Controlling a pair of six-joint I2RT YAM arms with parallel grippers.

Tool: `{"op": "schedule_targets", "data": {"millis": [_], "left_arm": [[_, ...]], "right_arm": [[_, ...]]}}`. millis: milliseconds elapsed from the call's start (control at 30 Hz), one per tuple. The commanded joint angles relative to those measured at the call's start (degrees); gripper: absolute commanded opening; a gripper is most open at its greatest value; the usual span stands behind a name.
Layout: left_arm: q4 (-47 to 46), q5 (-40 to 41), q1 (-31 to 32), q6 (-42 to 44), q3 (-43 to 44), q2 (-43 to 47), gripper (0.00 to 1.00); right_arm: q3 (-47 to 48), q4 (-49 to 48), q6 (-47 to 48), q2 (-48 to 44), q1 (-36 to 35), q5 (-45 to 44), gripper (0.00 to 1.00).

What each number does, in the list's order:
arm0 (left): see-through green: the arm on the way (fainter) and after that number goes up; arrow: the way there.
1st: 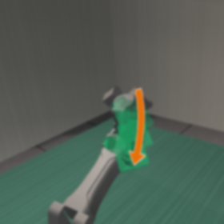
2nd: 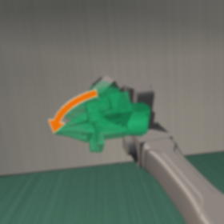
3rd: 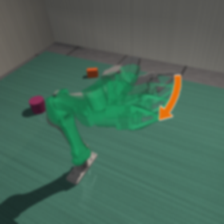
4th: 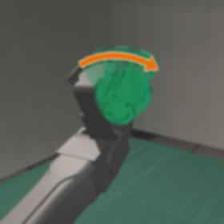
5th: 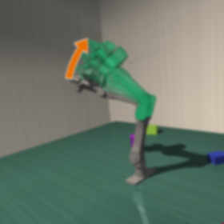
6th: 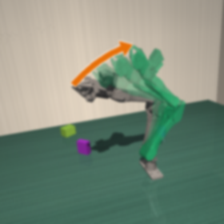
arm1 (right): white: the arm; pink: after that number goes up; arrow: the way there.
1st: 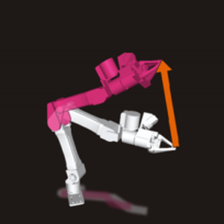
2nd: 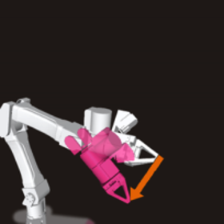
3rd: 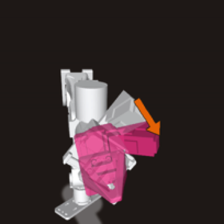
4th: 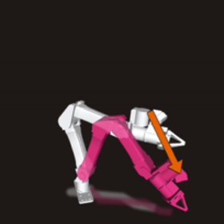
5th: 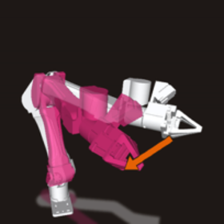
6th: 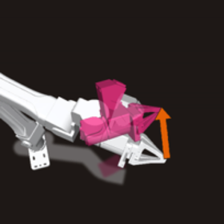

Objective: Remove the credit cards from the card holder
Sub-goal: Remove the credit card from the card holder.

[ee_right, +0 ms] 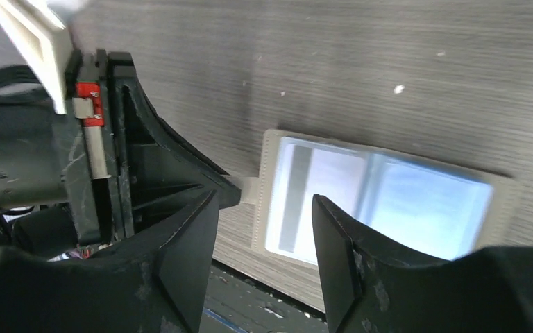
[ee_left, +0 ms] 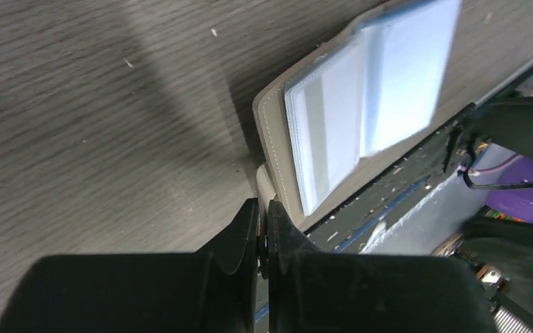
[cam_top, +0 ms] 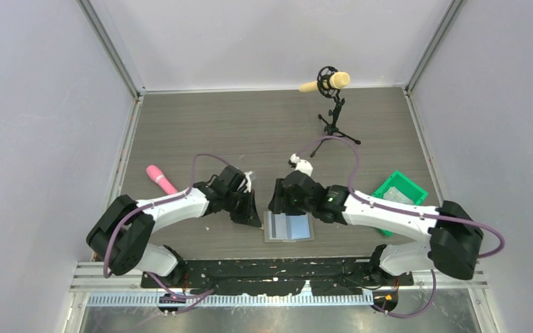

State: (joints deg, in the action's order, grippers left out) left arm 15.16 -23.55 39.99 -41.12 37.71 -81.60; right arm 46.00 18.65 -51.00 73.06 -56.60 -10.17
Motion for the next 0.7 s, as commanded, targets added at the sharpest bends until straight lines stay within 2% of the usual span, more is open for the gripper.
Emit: {"op": "schedule_targets", "data": {"millis": [0,200,467,667], "left_arm": [[-3.5,-1.7,-0.2,-1.9,-1.1,5.4,0.00],[-3.3,0.1,-0.1,-2.2,-3.0,10.0,0.00],[-2.6,0.3,-0.1,-2.1,-2.5,10.5,0.00],[-2.2,1.1,-0.1,-2.2,-2.5,10.9,0.00]], "right_arm": [[2.9,-4.0,-3.2,4.9,-3.7,-3.2,0.60],[1.2,-5.4,-3.4,7.5,-5.7,-2.6,0.59],[-0.5,-7.7,-3.0,8.6,-6.7,-0.2,0.59],[-0.7,-5.3,-3.7,8.5,-7.9,-2.7,0.50]]}}
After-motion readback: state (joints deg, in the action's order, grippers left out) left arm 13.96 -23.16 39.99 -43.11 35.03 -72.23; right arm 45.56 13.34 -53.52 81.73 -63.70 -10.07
